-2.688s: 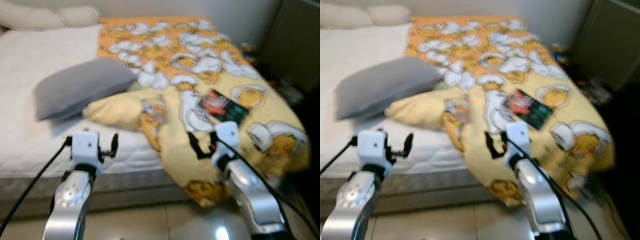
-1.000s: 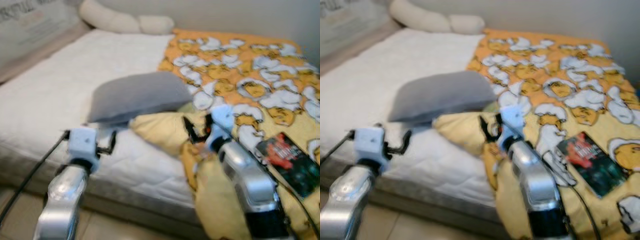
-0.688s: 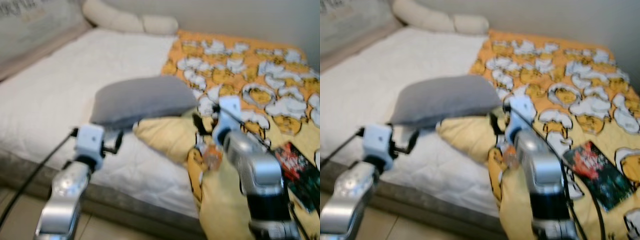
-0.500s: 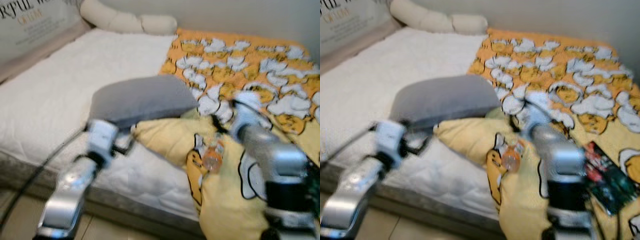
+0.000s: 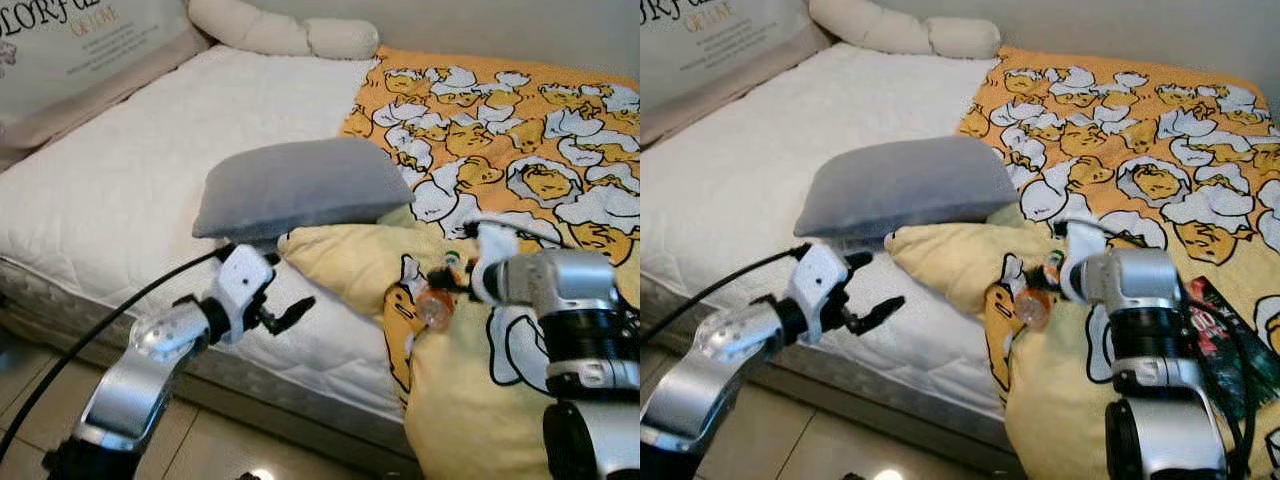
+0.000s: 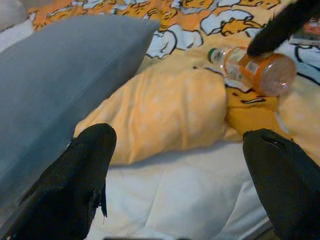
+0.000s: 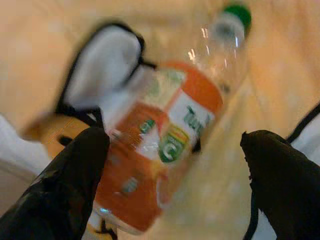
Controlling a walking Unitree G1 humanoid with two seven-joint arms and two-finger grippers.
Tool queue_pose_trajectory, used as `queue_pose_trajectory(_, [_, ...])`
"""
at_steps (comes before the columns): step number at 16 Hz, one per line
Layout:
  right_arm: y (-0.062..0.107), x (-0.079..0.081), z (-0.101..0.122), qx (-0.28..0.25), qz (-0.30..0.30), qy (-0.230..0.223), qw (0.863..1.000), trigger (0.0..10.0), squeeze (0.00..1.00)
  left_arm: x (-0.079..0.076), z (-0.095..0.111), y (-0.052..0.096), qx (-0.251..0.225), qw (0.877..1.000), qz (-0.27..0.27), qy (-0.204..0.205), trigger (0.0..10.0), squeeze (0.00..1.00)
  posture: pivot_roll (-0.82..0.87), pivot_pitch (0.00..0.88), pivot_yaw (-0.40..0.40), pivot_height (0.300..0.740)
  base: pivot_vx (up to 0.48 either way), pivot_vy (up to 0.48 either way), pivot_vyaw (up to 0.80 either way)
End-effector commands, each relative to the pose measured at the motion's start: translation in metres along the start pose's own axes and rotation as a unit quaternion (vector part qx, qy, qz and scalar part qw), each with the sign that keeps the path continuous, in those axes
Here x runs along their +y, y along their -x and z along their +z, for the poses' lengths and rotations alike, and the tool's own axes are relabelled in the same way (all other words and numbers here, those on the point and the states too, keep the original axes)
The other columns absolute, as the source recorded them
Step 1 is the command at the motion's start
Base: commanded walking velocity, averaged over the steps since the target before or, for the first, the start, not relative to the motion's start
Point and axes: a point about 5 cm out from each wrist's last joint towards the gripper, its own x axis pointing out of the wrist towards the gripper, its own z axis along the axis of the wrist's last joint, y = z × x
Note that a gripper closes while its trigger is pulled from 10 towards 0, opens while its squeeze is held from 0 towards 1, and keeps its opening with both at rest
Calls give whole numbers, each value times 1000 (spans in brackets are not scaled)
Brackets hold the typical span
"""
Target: Clean up the room
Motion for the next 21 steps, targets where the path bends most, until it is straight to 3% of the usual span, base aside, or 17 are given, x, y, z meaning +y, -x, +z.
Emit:
queue_pose_trajectory(1, [-1, -5, 6, -1, -9, -3, 1000, 10000, 0, -1, 1, -2, 9, 1000, -23, 3, 10000, 0, -70, 48, 4, 740, 0, 0, 0])
queue_pose_trajectory(5, [-19, -3, -7, 44, -12, -4, 999, 10000, 0, -3, 0, -3, 16, 998, -53, 7, 10000, 0, -77, 64, 12, 740, 0, 0, 0])
queue_pose_trajectory(6, [-27, -3, -10, 45, -27, -21, 998, 10000, 0, -3, -1, -2, 20, 998, -56, 4, 10000, 0, -70, 68, 10, 740, 0, 0, 0])
queue_pose_trajectory(10, [-30, -5, -12, 47, -16, -80, 996, 10000, 0, -1, -2, 3, 27, 998, -51, 2, 10000, 0, -62, 74, 6, 740, 0, 0, 0])
queue_pose_trajectory(11, [-31, -6, -12, 45, -18, -89, 995, 8627, 0, -1, -3, 4, 28, 998, -51, 0, 10000, 0, -62, 74, 6, 740, 0, 0, 0])
queue_pose_trajectory(12, [-31, -7, -11, 44, -18, -93, 995, 4157, 0, -1, -3, 4, 28, 998, -51, 0, 10000, 0, -63, 75, 11, 740, 0, 0, 0])
queue_pose_trajectory(15, [-28, -5, -6, 40, -12, -102, 994, 3098, 0, -1, -2, 4, 28, 998, -54, -2, 10000, 0, -65, 76, 12, 740, 0, 0, 0])
queue_pose_trajectory(16, [-27, -4, -5, 39, -7, -103, 994, 1765, 0, -2, -2, 4, 28, 998, -56, -1, 10000, 0, -69, 75, 12, 740, 0, 0, 0])
queue_pose_trajectory(18, [-26, -4, -4, 32, -7, -93, 995, 431, 0, -3, -2, 3, 28, 998, -63, 0, 10000, 0, -71, 74, 13, 740, 0, 0, 0])
queue_pose_trajectory(21, [-25, -7, -6, 37, -4, -101, 994, 0, 0, -5, -3, 3, 29, 997, -76, 5, 10000, 0, -76, 69, 12, 740, 0, 0, 0])
